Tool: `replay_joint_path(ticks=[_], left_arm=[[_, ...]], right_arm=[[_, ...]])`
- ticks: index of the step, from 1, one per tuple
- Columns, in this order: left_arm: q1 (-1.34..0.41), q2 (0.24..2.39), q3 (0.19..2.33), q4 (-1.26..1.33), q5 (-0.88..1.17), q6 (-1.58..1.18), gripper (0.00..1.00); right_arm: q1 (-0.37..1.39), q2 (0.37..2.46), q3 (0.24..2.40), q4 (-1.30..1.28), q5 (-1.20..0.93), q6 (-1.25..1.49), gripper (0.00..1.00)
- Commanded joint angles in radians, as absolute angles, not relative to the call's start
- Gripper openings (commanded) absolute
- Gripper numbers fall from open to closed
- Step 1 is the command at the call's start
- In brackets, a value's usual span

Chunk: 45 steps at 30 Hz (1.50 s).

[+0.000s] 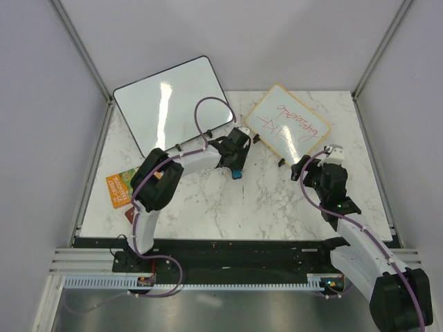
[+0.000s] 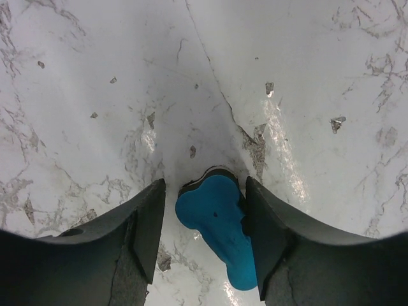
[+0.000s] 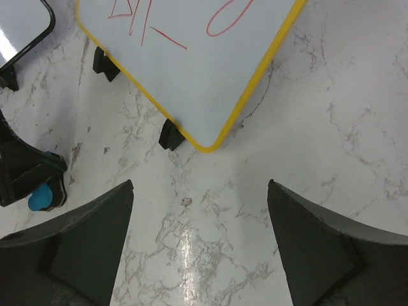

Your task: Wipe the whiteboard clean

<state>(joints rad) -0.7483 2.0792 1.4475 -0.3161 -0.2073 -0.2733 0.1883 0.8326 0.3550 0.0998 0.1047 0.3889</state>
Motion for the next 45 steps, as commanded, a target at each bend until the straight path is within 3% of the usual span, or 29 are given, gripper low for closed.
replay_joint_path(ticks=[1, 4, 18, 21, 22, 25, 37, 45], left_arm=[[-0.758, 2.08, 1.437, -0.324, -0.206, -0.31, 0.52], [-0.765, 2.085, 1.433, -0.324, -0.204, -0.314, 0.4], [-0.767, 2.048, 1.5, -0.325, -0.282, -0.255, 0.41], [-0.765, 2.065, 1.539, -0.328, -0.226, -0.215, 0.56], [-0.767, 2.069, 1.551, -0.328, -0.212, -0.212, 0.67], [-0.769, 2.063, 1.543, -0.33, -0.221, -0.212, 0.77], [-0.787, 1.959, 1.447, -0.379, -0.321, -0.311, 0.75], [-0.821, 2.025, 1.465, -0.422, -0.272, -0.4, 0.74]], right_arm=[[0.181, 0.841, 0.354, 0.141, 0.094, 0.397, 0.93], [0.178, 0.839, 0.354, 0.141, 0.097, 0.4, 0.94], [0.172, 0.862, 0.354, 0.143, 0.094, 0.403, 0.95], [0.17, 0.865, 0.354, 0.143, 0.094, 0.402, 0.95], [0.169, 0.867, 0.354, 0.143, 0.092, 0.403, 0.95], [0.169, 0.868, 0.354, 0.146, 0.087, 0.405, 0.96], [0.167, 0.867, 0.354, 0.146, 0.078, 0.408, 0.96], [0.167, 0.873, 0.356, 0.146, 0.072, 0.406, 0.97]])
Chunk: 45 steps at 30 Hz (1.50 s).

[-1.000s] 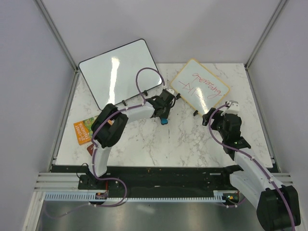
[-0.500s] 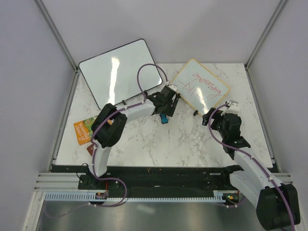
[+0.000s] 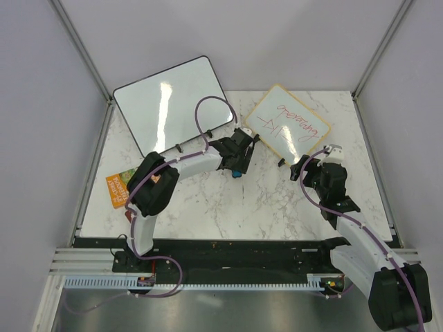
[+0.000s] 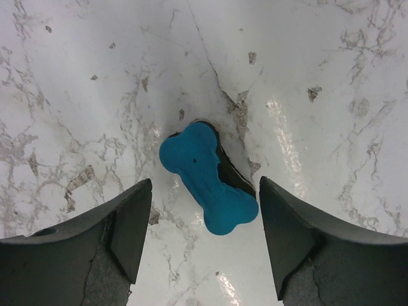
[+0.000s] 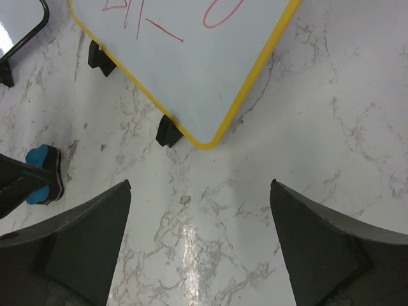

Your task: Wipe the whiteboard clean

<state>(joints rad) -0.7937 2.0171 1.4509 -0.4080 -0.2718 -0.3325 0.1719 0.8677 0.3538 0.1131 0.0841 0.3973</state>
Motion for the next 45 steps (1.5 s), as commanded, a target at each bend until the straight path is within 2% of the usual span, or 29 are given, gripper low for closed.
replay_joint_path(ticks=[1, 13, 15, 19, 21, 22, 27, 30, 31, 38, 45], left_arm=[[-0.824, 2.042, 1.471, -0.42, -0.268, -0.406, 0.74], [-0.831, 2.056, 1.451, -0.456, -0.353, -0.434, 0.7], [-0.83, 2.045, 1.45, -0.457, -0.365, -0.436, 0.65], [-0.83, 2.033, 1.453, -0.477, -0.403, -0.433, 0.47], [-0.828, 2.037, 1.454, -0.48, -0.413, -0.426, 0.46], [-0.828, 2.04, 1.457, -0.491, -0.423, -0.422, 0.42], [-0.828, 2.046, 1.465, -0.5, -0.437, -0.42, 0.41], [-0.828, 2.043, 1.471, -0.502, -0.442, -0.413, 0.23], [-0.83, 2.042, 1.474, -0.503, -0.448, -0.413, 0.02], [-0.828, 2.003, 1.493, -0.476, -0.465, -0.359, 0.02], [-0.83, 1.918, 1.471, -0.309, -0.423, -0.229, 0.02]], right_arm=[[0.167, 0.873, 0.357, 0.146, 0.071, 0.407, 0.97], [0.167, 0.884, 0.36, 0.146, 0.069, 0.407, 0.98], [0.166, 0.885, 0.359, 0.146, 0.067, 0.408, 0.98], [0.166, 0.885, 0.359, 0.146, 0.066, 0.408, 0.98], [0.166, 0.884, 0.359, 0.146, 0.066, 0.408, 0.98], [0.166, 0.884, 0.36, 0.146, 0.066, 0.408, 0.98], [0.166, 0.884, 0.36, 0.146, 0.063, 0.408, 0.98], [0.167, 0.885, 0.359, 0.146, 0.066, 0.408, 0.98], [0.167, 0.885, 0.359, 0.146, 0.069, 0.407, 0.98], [0.167, 0.89, 0.353, 0.14, 0.12, 0.408, 0.97], [0.127, 0.956, 0.377, 0.169, 0.086, 0.403, 0.98]])
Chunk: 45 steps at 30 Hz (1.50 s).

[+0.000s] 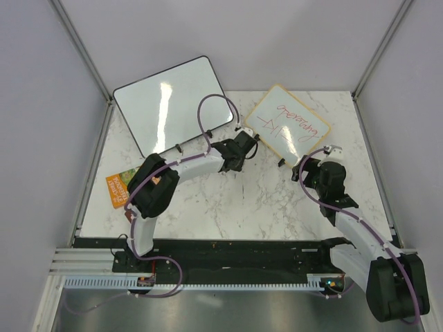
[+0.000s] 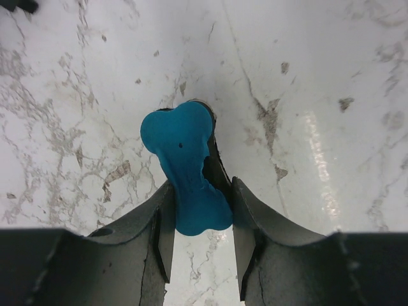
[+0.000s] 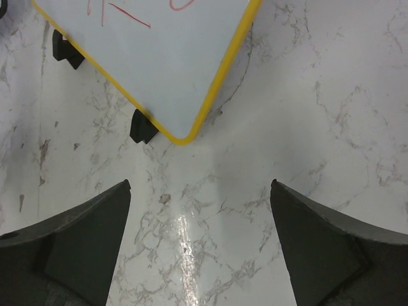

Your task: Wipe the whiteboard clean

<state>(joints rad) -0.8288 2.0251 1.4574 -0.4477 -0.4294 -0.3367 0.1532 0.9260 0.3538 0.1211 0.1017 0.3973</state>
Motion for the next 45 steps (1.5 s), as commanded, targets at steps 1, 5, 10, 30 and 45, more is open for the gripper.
replay_joint_path(ticks=[1, 5, 10, 30, 45], left_arm=[[-0.828, 1.908, 1.47, -0.29, -0.42, -0.213, 0.02], [-0.827, 1.896, 1.511, -0.215, -0.4, -0.128, 0.02], [-0.825, 1.954, 1.629, -0.209, -0.388, -0.074, 0.02], [-0.799, 2.246, 2.046, -0.161, -0.029, -0.092, 0.02], [-0.67, 2.306, 2.045, -0.098, 0.112, -0.256, 0.02]], right_arm=[[0.112, 0.96, 0.388, 0.169, 0.078, 0.406, 0.98], [0.049, 0.96, 0.403, 0.19, 0.051, 0.408, 0.98], [-0.06, 0.995, 0.442, 0.235, -0.046, 0.422, 0.98], [-0.224, 1.334, 0.338, 0.75, -0.433, 0.597, 0.74], [-0.224, 1.471, 0.272, 1.015, -0.387, 0.733, 0.51]])
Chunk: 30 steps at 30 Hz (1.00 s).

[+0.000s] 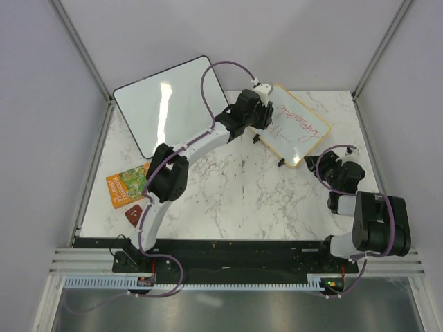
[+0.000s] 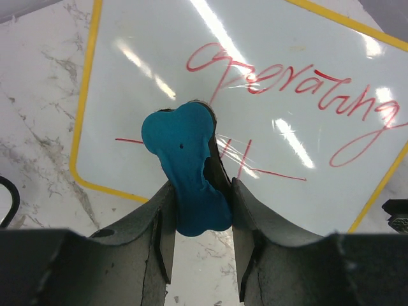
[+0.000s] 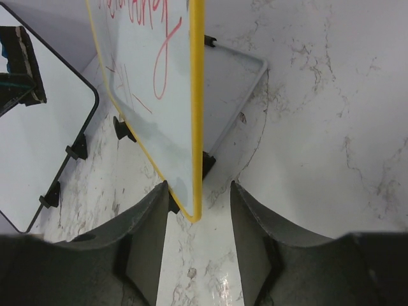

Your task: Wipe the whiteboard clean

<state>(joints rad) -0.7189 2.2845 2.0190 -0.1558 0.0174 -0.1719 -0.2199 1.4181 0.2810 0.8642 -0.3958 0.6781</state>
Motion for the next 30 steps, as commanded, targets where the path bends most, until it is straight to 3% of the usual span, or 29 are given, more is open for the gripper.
replay_joint_path(ticks=[1, 18, 30], left_arm=[[-0.663, 2.312, 2.045, -0.098, 0.132, -0.259, 0.02], [-0.63, 2.362, 2.068, -0.101, 0.164, -0.261, 0.02], [-0.627, 2.418, 2.091, -0.095, 0.083, -0.348, 0.02]], right_arm=[[-0.224, 1.483, 0.273, 1.037, -0.387, 0.736, 0.49], [-0.218, 1.778, 0.34, 1.357, -0.475, 0.887, 0.47], [-0.181, 1.766, 0.4, 1.218, -0.465, 0.836, 0.4]])
